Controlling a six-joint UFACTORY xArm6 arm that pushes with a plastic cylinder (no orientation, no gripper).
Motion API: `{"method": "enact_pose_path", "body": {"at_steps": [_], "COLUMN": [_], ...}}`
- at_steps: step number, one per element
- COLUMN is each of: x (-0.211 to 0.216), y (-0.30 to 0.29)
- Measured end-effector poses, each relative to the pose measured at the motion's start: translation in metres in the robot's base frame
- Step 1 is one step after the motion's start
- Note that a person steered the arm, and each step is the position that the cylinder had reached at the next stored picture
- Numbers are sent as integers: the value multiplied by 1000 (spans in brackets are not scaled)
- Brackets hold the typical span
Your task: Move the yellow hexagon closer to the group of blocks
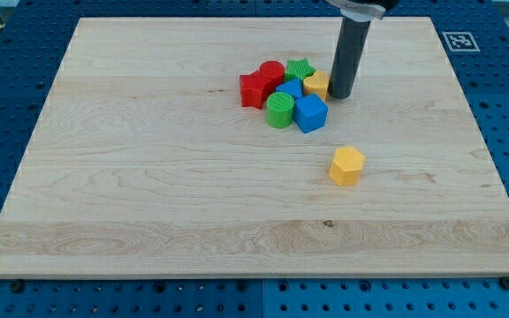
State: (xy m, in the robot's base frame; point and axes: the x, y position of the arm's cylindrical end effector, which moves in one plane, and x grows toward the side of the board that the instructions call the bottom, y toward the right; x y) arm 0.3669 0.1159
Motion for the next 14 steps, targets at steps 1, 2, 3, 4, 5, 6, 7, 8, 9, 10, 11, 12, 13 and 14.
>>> {"method": "enact_pose_path", "body": {"at_steps": [1, 2, 3, 4, 5, 6, 7, 8, 9, 10, 11, 12, 13, 14], "x": [-8, -8, 24, 78, 137, 187, 214, 223, 207, 178, 163, 163, 163, 162], "y": [13, 54, 84, 87, 87, 82, 54, 15, -2, -2, -2, -2, -6, -15]}}
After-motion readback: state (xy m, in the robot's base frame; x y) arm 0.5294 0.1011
